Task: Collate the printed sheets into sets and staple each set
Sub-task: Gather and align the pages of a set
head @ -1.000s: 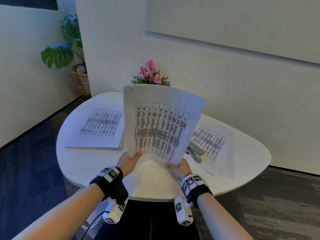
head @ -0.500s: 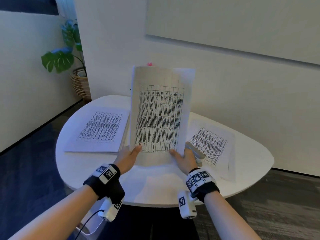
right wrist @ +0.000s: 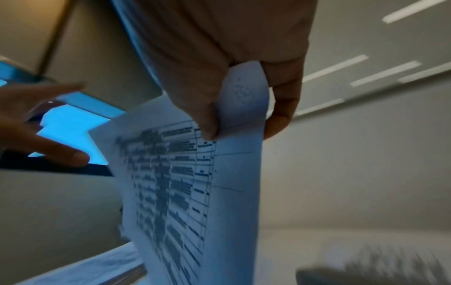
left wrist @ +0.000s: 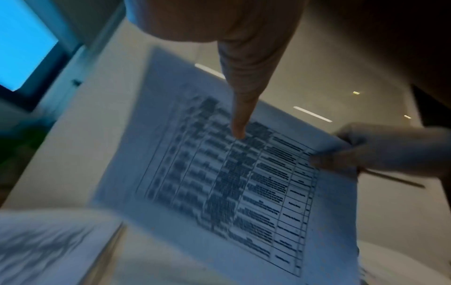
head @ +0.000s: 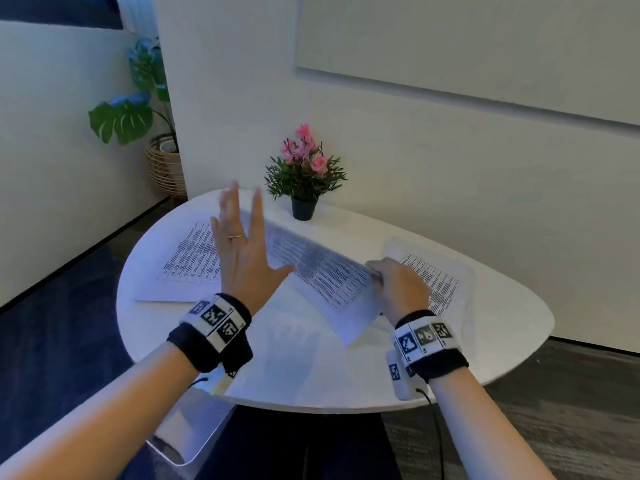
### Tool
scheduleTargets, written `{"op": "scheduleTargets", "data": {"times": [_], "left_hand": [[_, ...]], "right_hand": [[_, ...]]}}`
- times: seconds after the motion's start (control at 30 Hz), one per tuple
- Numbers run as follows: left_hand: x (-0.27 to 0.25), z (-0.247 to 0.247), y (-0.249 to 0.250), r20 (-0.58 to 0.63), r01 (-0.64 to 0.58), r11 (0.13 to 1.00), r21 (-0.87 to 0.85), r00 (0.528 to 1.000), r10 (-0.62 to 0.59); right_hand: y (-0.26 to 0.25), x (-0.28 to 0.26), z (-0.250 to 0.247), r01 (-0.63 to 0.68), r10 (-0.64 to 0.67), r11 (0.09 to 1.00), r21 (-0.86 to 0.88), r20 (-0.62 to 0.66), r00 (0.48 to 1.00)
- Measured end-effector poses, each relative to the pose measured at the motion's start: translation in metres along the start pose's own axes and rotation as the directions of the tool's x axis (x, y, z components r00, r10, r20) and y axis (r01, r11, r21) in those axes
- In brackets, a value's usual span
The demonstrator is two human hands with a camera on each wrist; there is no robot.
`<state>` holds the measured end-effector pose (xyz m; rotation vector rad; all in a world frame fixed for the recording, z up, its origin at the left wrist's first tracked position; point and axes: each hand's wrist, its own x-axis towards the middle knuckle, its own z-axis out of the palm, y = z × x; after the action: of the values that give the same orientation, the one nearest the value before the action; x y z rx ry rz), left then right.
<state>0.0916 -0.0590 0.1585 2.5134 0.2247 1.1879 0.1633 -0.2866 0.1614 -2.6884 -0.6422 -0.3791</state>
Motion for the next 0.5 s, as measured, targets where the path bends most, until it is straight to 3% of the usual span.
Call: {"op": "scheduleTargets", "data": {"times": [0.13, 0.17, 0.23, 0.3, 0.37, 0.43, 0.5], "left_hand": [[0.007, 0.004, 0.019, 0.241, -0.251, 0.957, 0.147, 0.947, 0.211], [0.006, 0.005, 0.021, 0.257, -0.278, 0.954, 0.111, 0.936, 0.242], [0.006, 0.001, 0.025, 0.192, -0.225, 0.974, 0.02, 0.957, 0.217], [0.01, -0.006, 0.025, 0.111, -0.122, 0.993, 0.002, 0.987, 0.121], [0.017, -0.016, 0.022, 0.087, -0.017, 1.0, -0.003, 0.996, 0.017], [0.024, -0.027, 0.02, 0.072, 0.146, 0.984, -0.103, 0.988, -0.139], [0.03, -0.034, 0.02, 0.059, 0.311, 0.919, -0.241, 0.95, -0.306]], "right_hand": [[-0.023, 0.003, -0.011, 0.243, -0.255, 0.962, -0.123, -0.094, 0.962], [-0.027, 0.003, -0.013, 0.278, -0.294, 0.953, -0.12, -0.149, 0.944], [-0.032, 0.005, -0.017, 0.309, -0.315, 0.949, -0.068, -0.262, 0.912], [-0.033, 0.005, -0.02, 0.222, -0.174, 0.971, 0.091, -0.373, 0.911], [-0.027, 0.005, -0.022, -0.016, 0.107, 0.977, 0.213, -0.424, 0.899], [-0.019, 0.006, -0.022, -0.249, 0.349, 0.926, 0.283, -0.392, 0.851], [-0.013, 0.008, -0.019, -0.36, 0.489, 0.829, 0.429, -0.241, 0.838]]}}
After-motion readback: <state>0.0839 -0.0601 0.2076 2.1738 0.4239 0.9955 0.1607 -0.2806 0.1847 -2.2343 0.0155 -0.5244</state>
